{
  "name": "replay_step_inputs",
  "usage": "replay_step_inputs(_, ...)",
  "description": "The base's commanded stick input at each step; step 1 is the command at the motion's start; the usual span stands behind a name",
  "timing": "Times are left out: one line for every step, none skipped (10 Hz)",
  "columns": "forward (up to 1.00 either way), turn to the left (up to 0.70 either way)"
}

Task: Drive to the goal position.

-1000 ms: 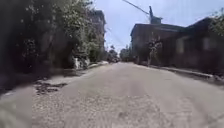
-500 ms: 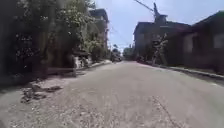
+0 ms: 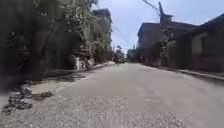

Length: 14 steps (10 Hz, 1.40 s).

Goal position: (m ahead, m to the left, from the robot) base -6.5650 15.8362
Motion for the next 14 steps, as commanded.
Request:
replay_step_inputs(1.0,0.01)
replay_step_inputs(1.0,0.01)
replay_step_inputs(1.0,0.01)
replay_step_inputs(1.0,0.01)
replay_step_inputs(1.0,0.01)
replay_step_inputs(1.0,0.01)
replay_step_inputs(0.99,0.01)
replay_step_inputs(0.97,-0.11)
replay_step_inputs(0.94,-0.35)
replay_step_inputs(0.93,-0.29)
replay_step_inputs(0.92,-0.21)
replay_step_inputs(0.92,-0.2)
replay_step_inputs(0.92,-0.19)
replay_step_inputs(0.92,-0.19)
